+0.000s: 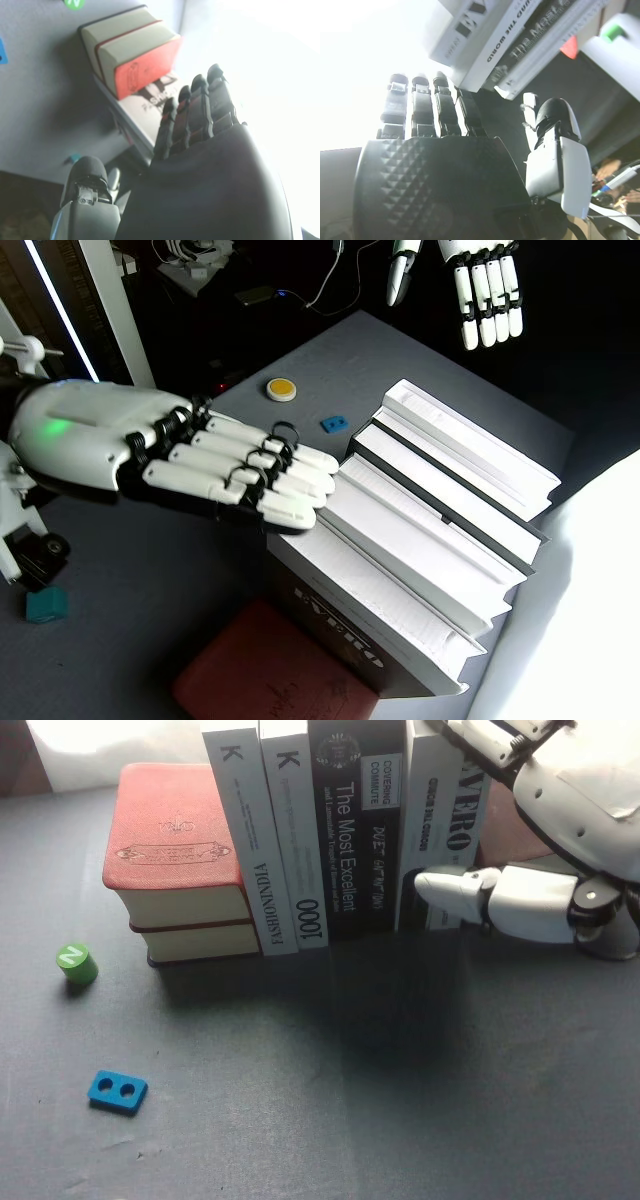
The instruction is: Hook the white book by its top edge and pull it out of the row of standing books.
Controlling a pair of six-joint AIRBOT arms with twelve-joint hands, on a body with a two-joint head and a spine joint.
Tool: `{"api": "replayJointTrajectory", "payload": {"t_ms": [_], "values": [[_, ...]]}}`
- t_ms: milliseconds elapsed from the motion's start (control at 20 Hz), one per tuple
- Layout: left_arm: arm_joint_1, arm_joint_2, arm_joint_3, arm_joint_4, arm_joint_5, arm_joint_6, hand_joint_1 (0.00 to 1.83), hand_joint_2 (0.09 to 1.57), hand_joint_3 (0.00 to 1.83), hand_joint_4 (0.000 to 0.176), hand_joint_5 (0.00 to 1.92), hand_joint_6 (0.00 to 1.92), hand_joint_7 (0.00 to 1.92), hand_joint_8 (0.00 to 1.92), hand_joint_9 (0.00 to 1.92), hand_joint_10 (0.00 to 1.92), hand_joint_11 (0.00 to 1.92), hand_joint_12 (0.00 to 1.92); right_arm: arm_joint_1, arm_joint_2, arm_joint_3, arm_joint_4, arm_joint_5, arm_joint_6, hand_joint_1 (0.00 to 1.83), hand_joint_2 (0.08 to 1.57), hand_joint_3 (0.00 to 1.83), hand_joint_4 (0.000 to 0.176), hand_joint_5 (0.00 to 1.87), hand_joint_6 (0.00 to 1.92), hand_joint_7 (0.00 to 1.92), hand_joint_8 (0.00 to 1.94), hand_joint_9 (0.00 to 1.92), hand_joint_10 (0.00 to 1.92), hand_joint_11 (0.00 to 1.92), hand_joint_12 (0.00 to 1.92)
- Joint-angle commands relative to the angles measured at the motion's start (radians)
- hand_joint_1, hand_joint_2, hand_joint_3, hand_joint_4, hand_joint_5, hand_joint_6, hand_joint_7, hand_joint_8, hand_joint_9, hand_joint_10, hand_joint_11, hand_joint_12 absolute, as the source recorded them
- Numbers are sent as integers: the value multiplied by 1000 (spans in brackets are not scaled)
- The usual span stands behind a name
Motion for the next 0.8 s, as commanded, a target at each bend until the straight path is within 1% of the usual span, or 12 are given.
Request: {"api": "replayJointTrajectory", "payload": {"t_ms": [0, 50, 100, 300, 350, 600, 650, 750], "values": [[-11, 4, 0, -1, 95, 1, 0, 1188, 2, 0, 0, 0, 0, 0, 0, 0, 0, 0, 5, 9, -10, -29, 61, -20, 0, 1098, 12, 0, 100, 10, 16, 1, 0, 0, 0, 0], [-11, 4, 0, 0, 95, 1, 0, 1191, 4, 0, 0, 0, 0, 0, 0, 0, 0, 0, 10, 17, -25, -13, 58, -47, 0, 1107, 15, 0, 93, 6, 16, 2, 0, 0, 0, 0], [-11, 4, 0, 1, 95, 1, 0, 1190, 3, 0, 0, 0, 0, 0, 0, 0, 0, 0, 15, 27, -37, -5, 47, -52, 0, 1101, 12, 0, 109, 13, 38, 11, 0, 0, 0, 0], [-12, 4, -3, 0, 95, 1, 0, 1195, 5, 0, 0, 0, 0, 0, 0, 0, 0, 0, 25, 80, -89, 18, -8, -45, 0, 1104, 11, 0, 79, 0, 3, 0, 0, 0, 0, 0], [-12, 4, -5, -2, 95, 1, 0, 1195, 5, 0, 0, 0, 0, 0, 0, 0, 0, 0, 25, 93, -101, 27, -16, -47, 0, 1109, 13, 0, 96, 9, 17, 7, 0, 0, 0, 0], [-13, 6, -19, -10, 94, -5, 0, 1187, 0, 0, 0, 0, 0, 0, 0, 0, 0, 0, 21, 156, -171, 38, -42, -56, 0, 1095, 4, 0, 77, 4, 3, 1, 0, 0, 0, 0], [-13, 5, -20, -10, 94, -6, 0, 1188, 1, 0, 0, 0, 0, 0, 0, 0, 0, 0, 21, 162, -179, 38, -44, -57, 0, 1098, 5, 0, 97, 12, 22, 9, 0, 0, 0, 0], [-14, 5, -20, -11, 94, -6, 0, 1188, 1, 0, 0, 0, 0, 0, 0, 0, 0, 0, 19, 179, -196, 43, -50, -67, 0, 1101, 6, 0, 78, 3, 0, 0, 0, 0, 0, 0]]}}
